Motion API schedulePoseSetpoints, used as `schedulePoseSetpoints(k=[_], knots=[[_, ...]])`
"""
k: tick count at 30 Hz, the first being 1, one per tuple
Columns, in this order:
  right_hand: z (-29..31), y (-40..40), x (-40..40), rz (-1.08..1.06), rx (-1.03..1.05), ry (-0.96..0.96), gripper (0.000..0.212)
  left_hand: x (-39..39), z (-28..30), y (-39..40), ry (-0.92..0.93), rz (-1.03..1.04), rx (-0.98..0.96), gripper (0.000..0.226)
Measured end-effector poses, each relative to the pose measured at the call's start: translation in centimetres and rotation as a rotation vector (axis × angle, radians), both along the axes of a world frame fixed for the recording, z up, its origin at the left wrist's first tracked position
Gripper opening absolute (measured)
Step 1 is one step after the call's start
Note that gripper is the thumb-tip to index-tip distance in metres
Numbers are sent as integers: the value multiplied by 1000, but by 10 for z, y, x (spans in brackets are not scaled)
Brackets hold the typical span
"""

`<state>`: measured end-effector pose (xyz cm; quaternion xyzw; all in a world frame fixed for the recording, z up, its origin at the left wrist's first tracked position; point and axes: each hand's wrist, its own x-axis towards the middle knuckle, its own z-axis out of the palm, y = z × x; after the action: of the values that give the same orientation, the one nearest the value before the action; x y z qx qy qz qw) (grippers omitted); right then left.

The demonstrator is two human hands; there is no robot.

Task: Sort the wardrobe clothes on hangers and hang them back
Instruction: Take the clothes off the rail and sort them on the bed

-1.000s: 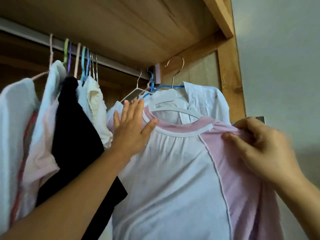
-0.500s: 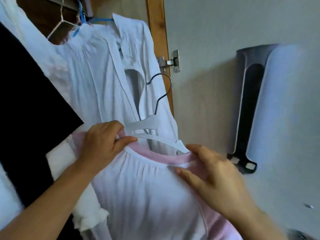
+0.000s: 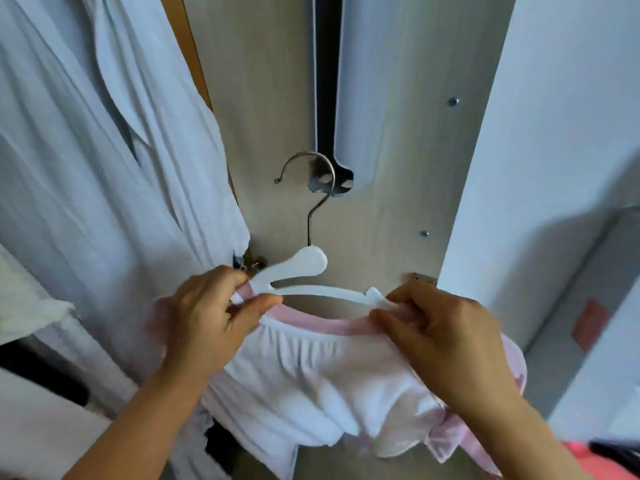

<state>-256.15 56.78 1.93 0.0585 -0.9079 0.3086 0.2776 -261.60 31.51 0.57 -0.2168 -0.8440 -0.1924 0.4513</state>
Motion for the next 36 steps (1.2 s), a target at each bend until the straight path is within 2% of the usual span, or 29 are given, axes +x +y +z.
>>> schedulePoseSetpoints(k=[4,9,12,16,21,29,36], knots=[[-15,40,19,-184,-152,-124,14,-9,-13,53,-140,-226,91,49],[-35,83,49,-453,-284,-203,29,-34,-24,120,-235,-554,12,30],[-41,105,74,-607,-297,-237,21,-42,-34,158,-313,-698,-34,28],[-44,119,112,-821,-331,-227,28,-43,-43,206,-434,-950,-121,31],[-47,122,165,-1104,-403,-207,21,-28,-49,275,-536,-1266,-201,30],[-37,155,261,-1460,-474,-27,25,51,-44,402,-434,-1611,-258,36],[-18,240,365,-1707,-436,68,31,162,-28,533,-256,-1713,-248,52]])
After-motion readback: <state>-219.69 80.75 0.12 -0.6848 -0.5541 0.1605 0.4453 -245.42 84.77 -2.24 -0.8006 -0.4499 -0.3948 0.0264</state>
